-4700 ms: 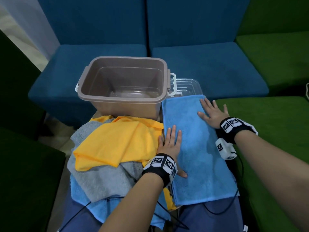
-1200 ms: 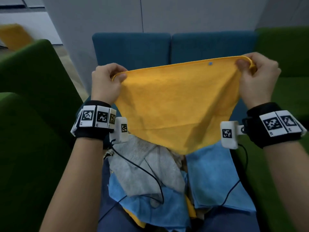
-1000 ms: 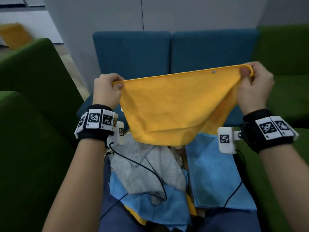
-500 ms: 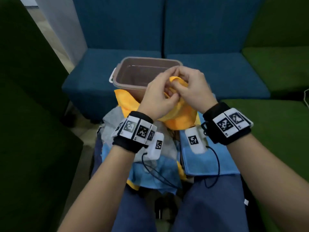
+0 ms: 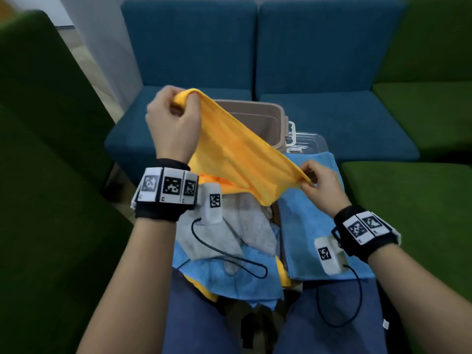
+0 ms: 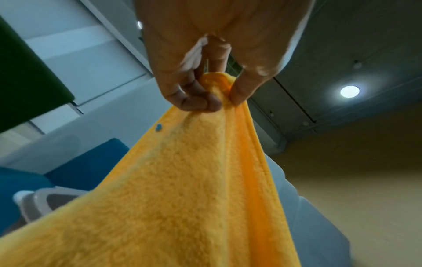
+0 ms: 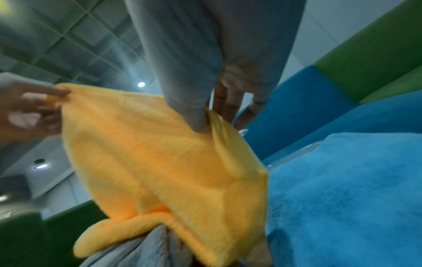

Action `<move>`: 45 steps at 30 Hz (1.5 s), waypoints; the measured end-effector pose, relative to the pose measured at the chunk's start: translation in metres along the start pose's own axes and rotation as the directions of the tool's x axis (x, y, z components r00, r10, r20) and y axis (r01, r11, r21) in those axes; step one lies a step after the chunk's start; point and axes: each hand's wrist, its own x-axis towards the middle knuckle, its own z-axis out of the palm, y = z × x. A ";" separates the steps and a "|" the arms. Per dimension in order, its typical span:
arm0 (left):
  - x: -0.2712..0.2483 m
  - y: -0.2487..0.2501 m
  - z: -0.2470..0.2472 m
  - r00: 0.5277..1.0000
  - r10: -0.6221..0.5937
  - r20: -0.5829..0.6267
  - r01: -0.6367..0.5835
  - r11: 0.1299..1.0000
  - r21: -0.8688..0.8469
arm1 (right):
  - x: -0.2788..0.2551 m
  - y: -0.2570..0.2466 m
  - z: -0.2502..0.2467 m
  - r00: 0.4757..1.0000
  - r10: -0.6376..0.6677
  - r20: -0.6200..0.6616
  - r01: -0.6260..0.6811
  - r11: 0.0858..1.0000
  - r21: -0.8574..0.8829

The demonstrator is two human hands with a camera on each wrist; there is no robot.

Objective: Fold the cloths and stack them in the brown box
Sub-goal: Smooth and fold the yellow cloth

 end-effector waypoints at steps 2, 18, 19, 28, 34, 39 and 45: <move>0.006 -0.004 -0.009 0.993 -0.103 -0.053 0.104 0.994 0.017 | 0.001 0.000 -0.011 0.998 -0.010 -0.067 0.009 1.000 -0.020; -0.076 -0.010 0.022 0.930 0.103 0.352 -0.082 0.994 -0.075 | 0.012 -0.093 -0.036 0.871 -0.480 0.103 0.485 0.874 -0.033; -0.079 -0.009 0.024 0.922 0.118 0.370 -0.083 0.991 -0.108 | 0.013 -0.099 -0.037 0.871 -0.488 0.067 0.490 0.871 -0.023; -0.077 -0.004 0.030 0.798 0.250 0.548 -0.214 0.968 -0.129 | 0.025 -0.113 -0.039 0.823 -0.565 0.054 0.564 0.825 0.036; -0.066 0.005 0.025 0.780 0.216 0.588 -0.172 0.976 -0.131 | 0.031 -0.117 -0.043 0.877 -0.478 0.040 0.473 0.876 0.099; -0.062 0.002 0.013 0.773 0.116 0.623 -0.196 0.979 0.060 | 0.036 -0.127 -0.060 0.861 -0.407 -0.304 0.441 0.896 0.049; -0.037 0.010 0.002 0.798 0.218 0.562 -0.318 0.944 0.086 | 0.053 -0.139 -0.088 0.811 -0.400 -0.427 0.415 0.908 -0.060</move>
